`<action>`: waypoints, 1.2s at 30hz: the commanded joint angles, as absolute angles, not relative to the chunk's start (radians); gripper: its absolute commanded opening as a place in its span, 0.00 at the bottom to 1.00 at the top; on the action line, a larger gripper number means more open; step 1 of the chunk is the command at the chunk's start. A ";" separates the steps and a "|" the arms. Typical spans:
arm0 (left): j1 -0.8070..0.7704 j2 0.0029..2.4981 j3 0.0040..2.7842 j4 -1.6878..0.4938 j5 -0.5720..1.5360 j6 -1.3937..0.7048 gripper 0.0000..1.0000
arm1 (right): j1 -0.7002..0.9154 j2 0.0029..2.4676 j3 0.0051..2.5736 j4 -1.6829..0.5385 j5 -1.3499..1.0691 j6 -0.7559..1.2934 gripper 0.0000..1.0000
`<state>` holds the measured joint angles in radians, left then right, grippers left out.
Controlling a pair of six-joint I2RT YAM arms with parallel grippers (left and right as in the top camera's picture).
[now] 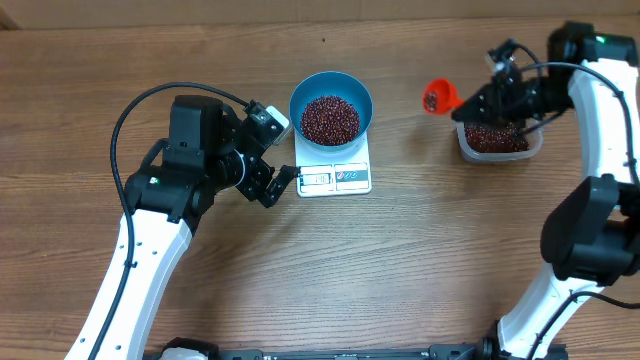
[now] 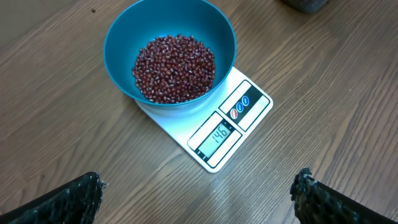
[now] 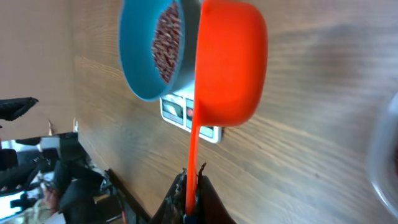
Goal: Scoop item into bowl and weigh 150g on scale
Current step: 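Lift the filled scoop from the tub over the blue bowl, then tip the scoop with the right gripper to pour beans into the bowl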
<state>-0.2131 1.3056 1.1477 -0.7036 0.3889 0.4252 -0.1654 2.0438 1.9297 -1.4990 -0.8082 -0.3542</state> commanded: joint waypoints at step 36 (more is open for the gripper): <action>-0.203 1.308 1.151 -0.703 0.392 0.418 1.00 | 0.317 2.006 2.005 -1.209 -0.381 -0.266 0.04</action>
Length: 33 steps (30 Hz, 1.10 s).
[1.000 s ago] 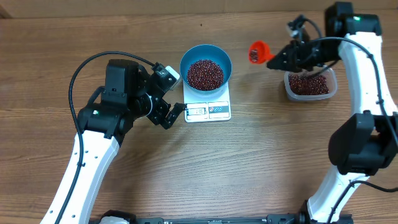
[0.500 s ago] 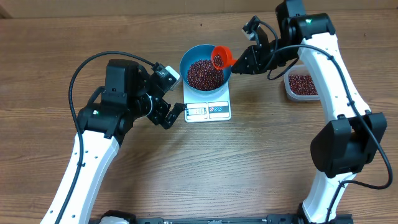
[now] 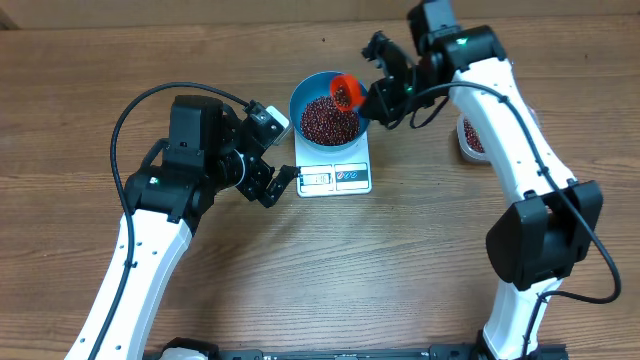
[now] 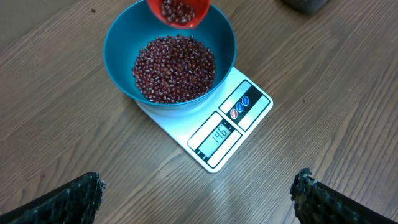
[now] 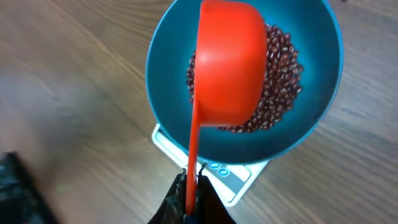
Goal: Scoop item into bowl and weigh 150g on scale
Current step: 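Tip the scoop with the right gripper to pour beans into the bowl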
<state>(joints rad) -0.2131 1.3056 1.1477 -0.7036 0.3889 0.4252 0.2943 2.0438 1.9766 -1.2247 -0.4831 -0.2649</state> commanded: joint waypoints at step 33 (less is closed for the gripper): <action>-0.203 1.308 1.151 -0.703 0.392 0.419 1.00 | 0.406 2.006 2.005 -1.122 -0.128 -0.285 0.04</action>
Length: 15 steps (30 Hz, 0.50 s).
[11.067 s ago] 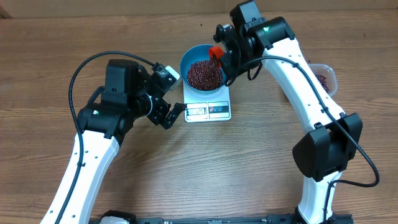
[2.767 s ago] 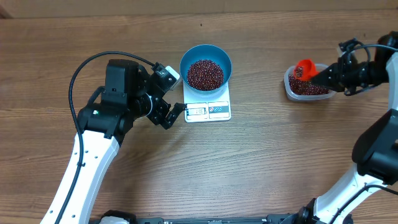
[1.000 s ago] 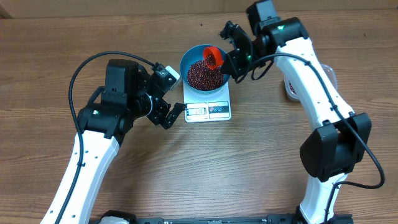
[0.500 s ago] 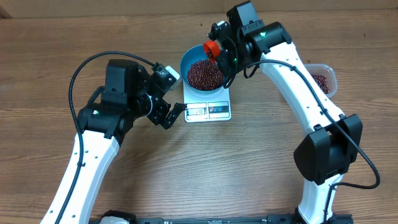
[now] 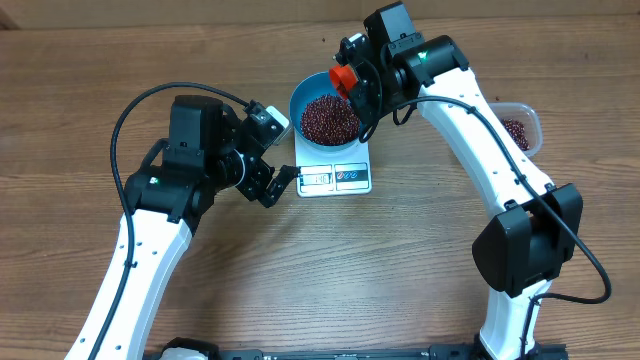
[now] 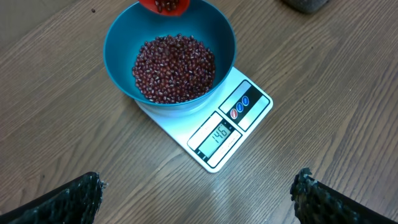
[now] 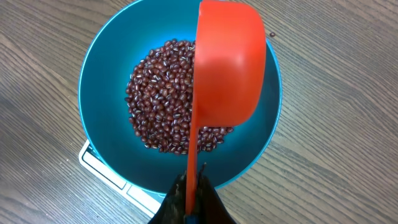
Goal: Scoop item into bowl and weigh 150g on scale
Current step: 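Tip the scoop with the right gripper to pour beans into the bowl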
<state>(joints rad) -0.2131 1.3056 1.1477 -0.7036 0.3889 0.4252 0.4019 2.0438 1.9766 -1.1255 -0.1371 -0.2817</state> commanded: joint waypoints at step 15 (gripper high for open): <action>-0.203 1.308 1.151 -0.703 0.392 0.419 0.99 | 0.406 2.006 2.005 -1.139 -0.132 -0.345 0.04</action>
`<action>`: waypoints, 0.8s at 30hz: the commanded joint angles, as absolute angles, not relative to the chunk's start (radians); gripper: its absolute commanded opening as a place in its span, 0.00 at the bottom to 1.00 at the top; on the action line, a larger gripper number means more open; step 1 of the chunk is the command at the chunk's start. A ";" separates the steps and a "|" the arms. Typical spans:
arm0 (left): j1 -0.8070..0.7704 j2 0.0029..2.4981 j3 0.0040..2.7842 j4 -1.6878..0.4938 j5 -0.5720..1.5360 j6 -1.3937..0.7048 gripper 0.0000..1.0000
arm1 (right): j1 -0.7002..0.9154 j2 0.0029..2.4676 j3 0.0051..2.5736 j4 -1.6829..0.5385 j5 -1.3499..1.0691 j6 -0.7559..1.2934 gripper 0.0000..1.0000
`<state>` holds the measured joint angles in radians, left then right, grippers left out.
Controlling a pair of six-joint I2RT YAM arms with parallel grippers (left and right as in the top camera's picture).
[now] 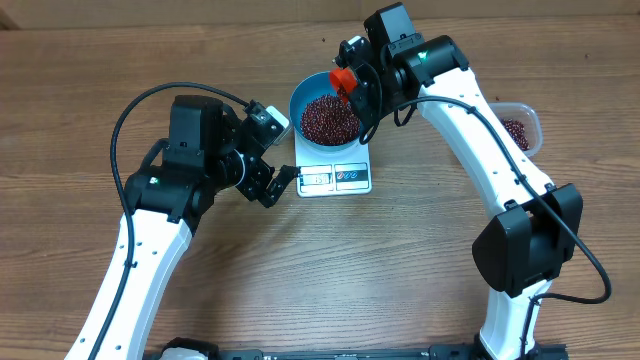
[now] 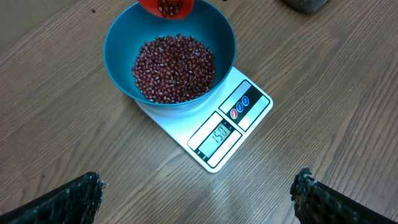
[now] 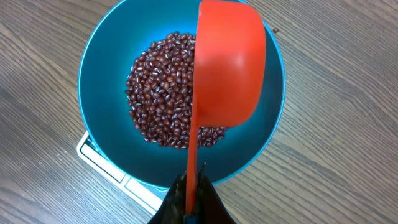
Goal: Scoop item into bowl and weigh 150g on scale
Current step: 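Tip the scoop with the right gripper to pour beans into the bowl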
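A blue bowl (image 1: pixel 330 98) of red beans (image 2: pixel 174 67) stands on a white scale (image 2: pixel 214 130) whose display reads 150. My right gripper (image 3: pixel 191 200) is shut on the handle of an orange scoop (image 3: pixel 229 62), held tilted over the bowl's far rim; beans show in the scoop (image 2: pixel 166 7). My left gripper (image 2: pixel 198 193) hangs open near the scale's front left, nothing between its fingers (image 2: pixel 68 198).
A clear tub (image 1: pixel 518 128) of beans sits at the right edge of the table, partly behind my right arm. A stray bean (image 3: pixel 275 30) lies on the wood beside the bowl.
The scale's reading has gone from 146 to 150. The scoop has shifted slightly over the bowl. My left arm has not moved.
My right gripper held the loaded scoop beside the tub at the right, the scale reading 146. Then the scoop was over the bowl's right side, then at its far rim. Now the reading is 150.
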<state>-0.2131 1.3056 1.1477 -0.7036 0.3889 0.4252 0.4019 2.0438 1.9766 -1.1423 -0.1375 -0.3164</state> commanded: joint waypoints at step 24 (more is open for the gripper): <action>-0.203 1.308 1.151 -0.703 0.392 0.419 0.99 | 0.403 2.004 2.005 -1.177 -0.246 -0.344 0.04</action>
<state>-0.2131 1.3056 1.1477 -0.7036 0.3889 0.4252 0.4015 2.0438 1.9766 -1.1728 -0.2077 -0.3412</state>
